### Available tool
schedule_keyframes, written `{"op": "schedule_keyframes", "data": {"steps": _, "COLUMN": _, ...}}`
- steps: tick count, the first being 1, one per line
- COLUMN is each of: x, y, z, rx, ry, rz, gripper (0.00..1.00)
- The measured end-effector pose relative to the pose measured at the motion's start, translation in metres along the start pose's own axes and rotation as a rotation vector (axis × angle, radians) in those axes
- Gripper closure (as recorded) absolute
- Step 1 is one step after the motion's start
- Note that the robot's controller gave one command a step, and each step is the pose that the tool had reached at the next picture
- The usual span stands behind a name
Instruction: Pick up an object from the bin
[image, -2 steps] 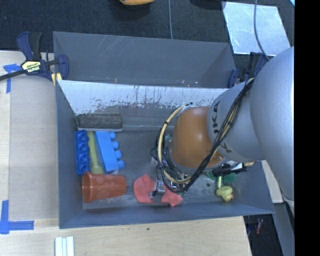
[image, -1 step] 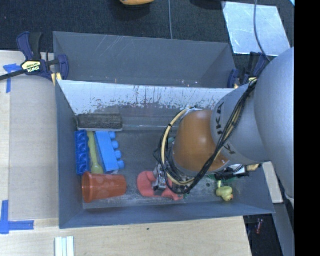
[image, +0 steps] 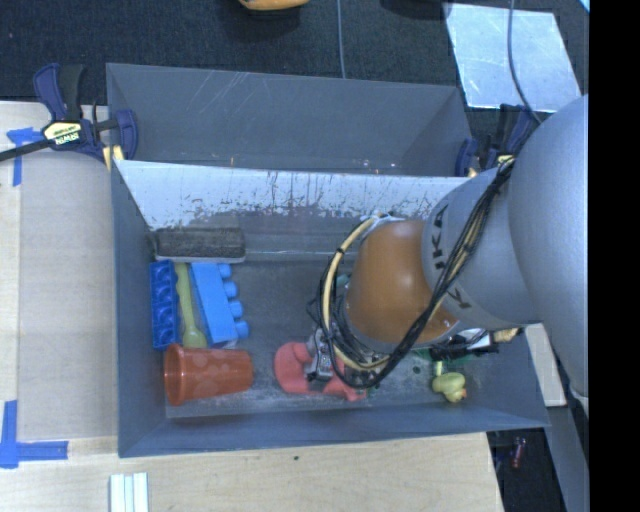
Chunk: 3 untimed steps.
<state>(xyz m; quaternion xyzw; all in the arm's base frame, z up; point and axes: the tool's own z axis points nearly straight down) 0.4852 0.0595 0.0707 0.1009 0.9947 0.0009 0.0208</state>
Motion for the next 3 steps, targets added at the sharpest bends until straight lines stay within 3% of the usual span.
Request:
{"op": "schedule_keyframes", "data": {"steps": 1, "x": -0.010, "y": 0.006, "z": -0.061, "rx": 0.002, "ry": 0.005, "rz": 0.002, "gripper": 1.00}}
{"op": "schedule_keyframes", "data": {"steps": 2, "x": -0.014, "y": 0.005, "z": -0.088, "rx": -0.002, "ry": -0.006, "rz": 0.004, "gripper": 1.00}}
{"op": "schedule_keyframes", "data": {"steps": 3, "x": -0.059, "y": 0.007, "z": -0.086, "rx": 0.000, "ry": -0.004, "rz": -0.273, "gripper": 1.00}}
